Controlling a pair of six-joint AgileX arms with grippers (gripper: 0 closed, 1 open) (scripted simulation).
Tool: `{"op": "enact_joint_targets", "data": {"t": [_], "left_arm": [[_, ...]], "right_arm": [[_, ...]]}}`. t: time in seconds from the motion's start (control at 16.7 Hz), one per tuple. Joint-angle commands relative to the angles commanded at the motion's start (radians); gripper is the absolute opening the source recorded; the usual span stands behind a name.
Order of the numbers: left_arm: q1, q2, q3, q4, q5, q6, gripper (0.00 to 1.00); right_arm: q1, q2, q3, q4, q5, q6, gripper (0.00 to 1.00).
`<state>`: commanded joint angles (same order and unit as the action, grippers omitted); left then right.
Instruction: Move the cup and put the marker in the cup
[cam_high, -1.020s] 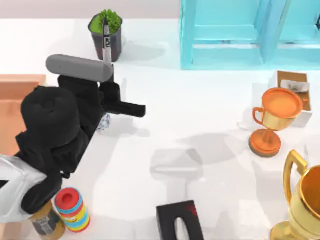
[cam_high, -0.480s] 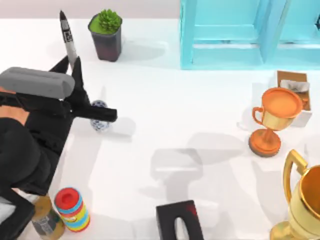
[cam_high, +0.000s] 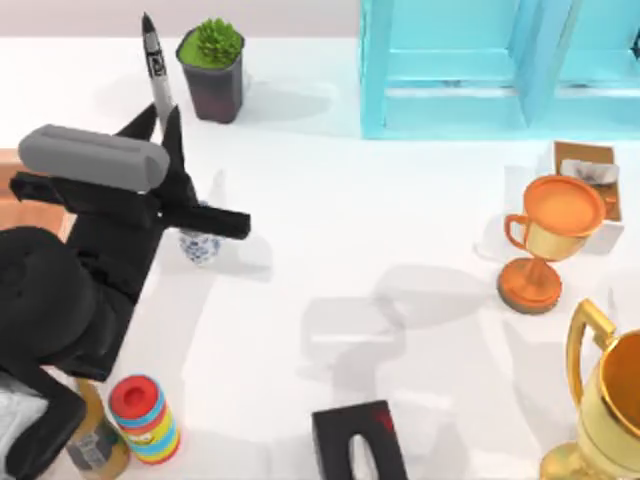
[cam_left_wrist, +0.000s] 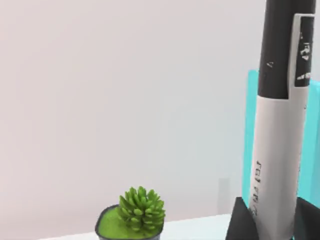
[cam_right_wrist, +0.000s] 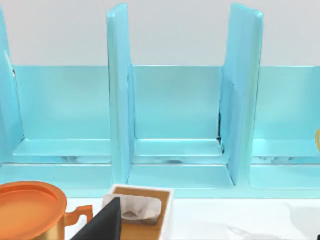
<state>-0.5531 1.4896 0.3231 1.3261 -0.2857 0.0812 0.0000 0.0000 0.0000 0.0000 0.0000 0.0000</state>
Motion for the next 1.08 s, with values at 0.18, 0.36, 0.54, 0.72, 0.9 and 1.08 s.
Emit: {"op": "enact_joint_targets", "data": {"t": [0.18,0.36,0.54,0.72,0.9,1.08], "left_arm": [[0.007,0.077,0.050,0.038,0.022,0.007,0.00],[0.051,0.139,0.085,0.056,0.034,-0.009,0.00],[0.079,0.168,0.094,0.057,0.038,-0.024,0.00],[0.079,0.168,0.094,0.057,0.038,-0.024,0.00],[0.079,0.168,0.094,0.057,0.038,-0.024,0.23],[0.079,0.168,0.094,0.057,0.038,-0.024,0.45]], "right_arm": [[0.000,0.000,0.000,0.000,0.000,0.000,1.00],[0.000,0.000,0.000,0.000,0.000,0.000,1.00],[0.000,0.000,0.000,0.000,0.000,0.000,1.00],[0.000,0.000,0.000,0.000,0.000,0.000,1.00],[0.000,0.000,0.000,0.000,0.000,0.000,1.00],[0.000,0.000,0.000,0.000,0.000,0.000,1.00]]}}
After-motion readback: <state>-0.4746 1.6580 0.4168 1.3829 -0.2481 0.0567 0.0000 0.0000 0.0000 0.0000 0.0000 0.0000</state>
